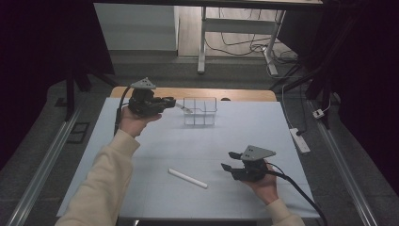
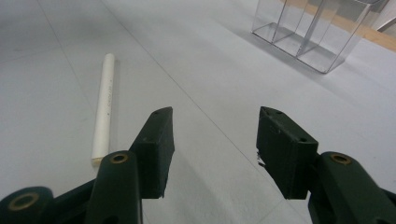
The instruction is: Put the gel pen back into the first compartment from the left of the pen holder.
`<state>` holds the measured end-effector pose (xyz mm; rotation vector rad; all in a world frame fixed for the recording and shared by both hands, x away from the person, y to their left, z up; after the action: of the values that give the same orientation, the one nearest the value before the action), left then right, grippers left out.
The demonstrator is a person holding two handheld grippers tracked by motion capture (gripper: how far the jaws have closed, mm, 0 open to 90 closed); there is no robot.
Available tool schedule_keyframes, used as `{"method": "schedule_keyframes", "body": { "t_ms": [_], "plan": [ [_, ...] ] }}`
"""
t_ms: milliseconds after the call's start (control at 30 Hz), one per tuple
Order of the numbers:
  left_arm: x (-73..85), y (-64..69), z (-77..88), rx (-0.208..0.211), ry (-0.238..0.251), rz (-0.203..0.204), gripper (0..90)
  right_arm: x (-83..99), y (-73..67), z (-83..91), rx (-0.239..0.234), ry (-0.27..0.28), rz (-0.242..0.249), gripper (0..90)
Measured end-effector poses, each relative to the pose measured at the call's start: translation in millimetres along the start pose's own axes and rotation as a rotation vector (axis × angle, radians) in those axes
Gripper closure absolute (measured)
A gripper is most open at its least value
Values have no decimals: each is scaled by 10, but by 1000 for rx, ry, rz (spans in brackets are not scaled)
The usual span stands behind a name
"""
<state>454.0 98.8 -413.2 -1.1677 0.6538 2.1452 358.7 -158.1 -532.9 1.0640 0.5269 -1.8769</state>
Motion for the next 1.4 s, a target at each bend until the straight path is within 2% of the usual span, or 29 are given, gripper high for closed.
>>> {"method": "schedule_keyframes", "body": {
  "t_ms": [100, 200, 333, 467, 700, 1133, 1167, 1233, 1267, 1333, 1400],
  "plan": [
    [-30, -85, -53, -18, -13, 15, 800, 4, 4, 1, 0, -2, 0, 460],
    [-68, -156, -99, -22, -3, 48, 800, -1, 12, 0, 7, 3, -2, 463],
    [-94, -228, -199, -51, -19, 44, 800, -8, 28, 15, 12, 5, 3, 465],
    [-100, -310, -303, -57, -21, 78, 800, -18, 37, 33, 14, 12, -3, 465],
    [-75, -442, -471, -102, -65, 87, 799, -11, 41, 32, 9, 15, -6, 464],
    [-80, -441, -661, -95, -110, 71, 787, 9, 44, 15, 5, 7, -9, 462],
    [-79, -439, -688, -96, -109, 72, 751, 10, 44, 15, 4, 7, -9, 462],
    [-79, -434, -723, -109, -103, 69, 555, 12, 44, 14, 3, 6, -11, 461],
    [-80, -430, -727, -113, -100, 63, 489, 12, 45, 14, 2, 7, -11, 461],
    [-88, -412, -713, -105, -88, 58, 416, 17, 54, 22, 5, 4, -10, 460],
    [-87, -397, -681, -98, -76, 49, 391, 25, 61, 23, 5, 3, -12, 460]
  ]
}}
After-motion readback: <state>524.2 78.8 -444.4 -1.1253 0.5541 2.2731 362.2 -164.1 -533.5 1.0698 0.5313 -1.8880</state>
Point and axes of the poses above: each handheld gripper's, and its own axes: z roughly backward along the jaws, x roughly out of its underside, y roughly to its right, the point moved 9 cm from there along -z, roughly forward along the jaws, and after that the axes turned 1 degree about -x, right-handed, at the moved point
